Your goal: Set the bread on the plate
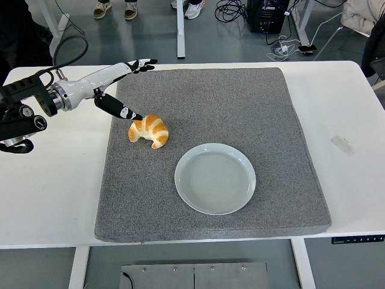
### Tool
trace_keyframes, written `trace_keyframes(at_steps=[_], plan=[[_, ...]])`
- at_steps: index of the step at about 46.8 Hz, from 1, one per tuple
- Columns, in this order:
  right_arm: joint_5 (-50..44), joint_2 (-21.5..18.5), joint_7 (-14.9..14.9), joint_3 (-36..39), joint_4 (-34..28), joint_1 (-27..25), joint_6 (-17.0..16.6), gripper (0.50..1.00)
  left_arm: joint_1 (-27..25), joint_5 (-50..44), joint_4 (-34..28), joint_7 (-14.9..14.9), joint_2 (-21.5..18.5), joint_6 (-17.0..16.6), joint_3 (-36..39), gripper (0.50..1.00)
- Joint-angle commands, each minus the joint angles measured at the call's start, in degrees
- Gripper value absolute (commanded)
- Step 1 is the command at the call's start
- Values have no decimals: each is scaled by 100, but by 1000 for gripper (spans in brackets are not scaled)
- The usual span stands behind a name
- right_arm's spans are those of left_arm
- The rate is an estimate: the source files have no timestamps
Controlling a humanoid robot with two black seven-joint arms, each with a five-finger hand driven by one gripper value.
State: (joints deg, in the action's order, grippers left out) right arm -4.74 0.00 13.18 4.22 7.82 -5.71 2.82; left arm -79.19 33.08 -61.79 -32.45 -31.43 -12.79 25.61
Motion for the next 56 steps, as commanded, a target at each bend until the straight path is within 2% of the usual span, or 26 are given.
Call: trace_keyframes(at_steps=[1,7,14,26,51,56], plan=[[-1,0,0,0,0,0,-1,1000,0,5,0,-24,5,-48,23,989],[-1,0,0,0,0,0,-1,1000,-9,163,0,-24,23,-355,269,989],[-1,0,0,0,0,0,-1,1000,-9,980,0,2,58,-935,541,989],[-1,0,0,0,0,0,-1,1000,-18,1535,114,37,207,-1437,1043,989],[-1,0,0,0,0,0,-1,1000,88,1464,782,37,752,-1472,1254,987],[-1,0,0,0,0,0,-1,1000,254,1464,905,37,866,-1507,1227,987]])
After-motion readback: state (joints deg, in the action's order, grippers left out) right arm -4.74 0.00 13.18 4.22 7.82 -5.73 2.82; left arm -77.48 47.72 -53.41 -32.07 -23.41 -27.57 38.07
